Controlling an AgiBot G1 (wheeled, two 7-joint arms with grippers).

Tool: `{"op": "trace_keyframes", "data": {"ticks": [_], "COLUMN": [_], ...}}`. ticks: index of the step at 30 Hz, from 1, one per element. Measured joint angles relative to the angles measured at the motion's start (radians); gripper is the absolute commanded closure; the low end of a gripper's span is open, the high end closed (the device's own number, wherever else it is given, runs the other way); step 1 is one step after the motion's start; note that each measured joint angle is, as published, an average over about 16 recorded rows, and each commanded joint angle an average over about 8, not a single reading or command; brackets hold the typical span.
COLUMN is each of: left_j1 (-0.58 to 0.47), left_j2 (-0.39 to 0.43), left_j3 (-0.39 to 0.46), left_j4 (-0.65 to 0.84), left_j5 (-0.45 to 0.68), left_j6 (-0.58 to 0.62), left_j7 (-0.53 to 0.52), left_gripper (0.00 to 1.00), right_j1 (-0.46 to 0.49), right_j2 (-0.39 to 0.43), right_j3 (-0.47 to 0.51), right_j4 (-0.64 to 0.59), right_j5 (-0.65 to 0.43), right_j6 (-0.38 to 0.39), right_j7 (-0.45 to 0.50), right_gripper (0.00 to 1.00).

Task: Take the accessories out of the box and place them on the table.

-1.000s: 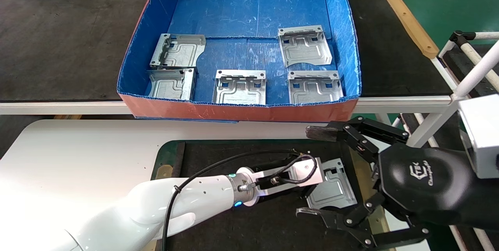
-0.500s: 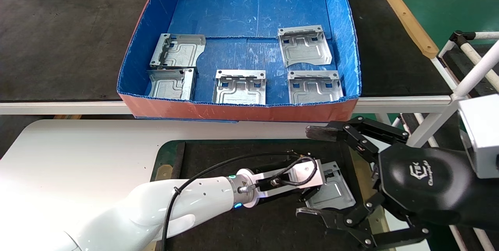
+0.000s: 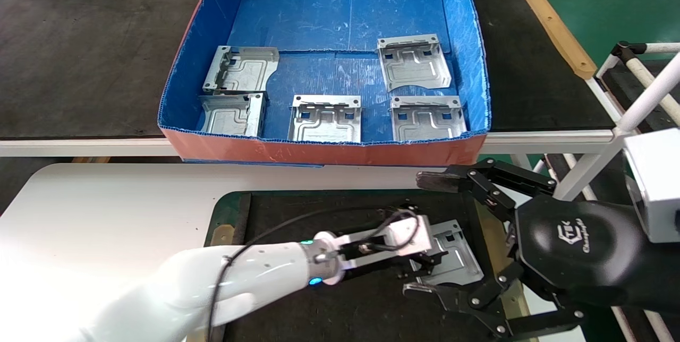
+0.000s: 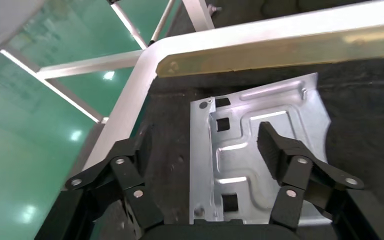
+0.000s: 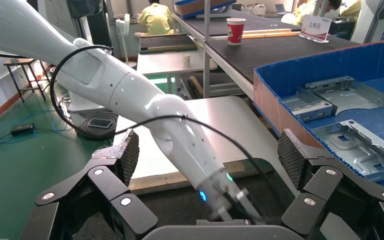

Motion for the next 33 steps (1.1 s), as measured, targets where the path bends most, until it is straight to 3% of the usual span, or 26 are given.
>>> {"op": "trace_keyframes", "data": {"ticks": [26, 33], "left_j1": [0.112, 0.127], "left_j2": [-0.325, -0.37], "left_j3": [-0.421, -0.479], "left_j4": [-0.21, -0.239], "left_j5": [-0.042, -0.048], "left_j6": [0.46, 0.523], "left_j7": [-0.298, -0.339], "left_gripper": [0.0, 0.0], "right_j1": [0.0, 0.0], "right_j2": [0.0, 0.0], "right_j3": [0.0, 0.0], "right_j4": [0.0, 0.0], "right_j5": [0.0, 0.0], "right_j6": [0.0, 0.0], "right_j7": [0.0, 0.0], "right_gripper": [0.0, 0.0]}}
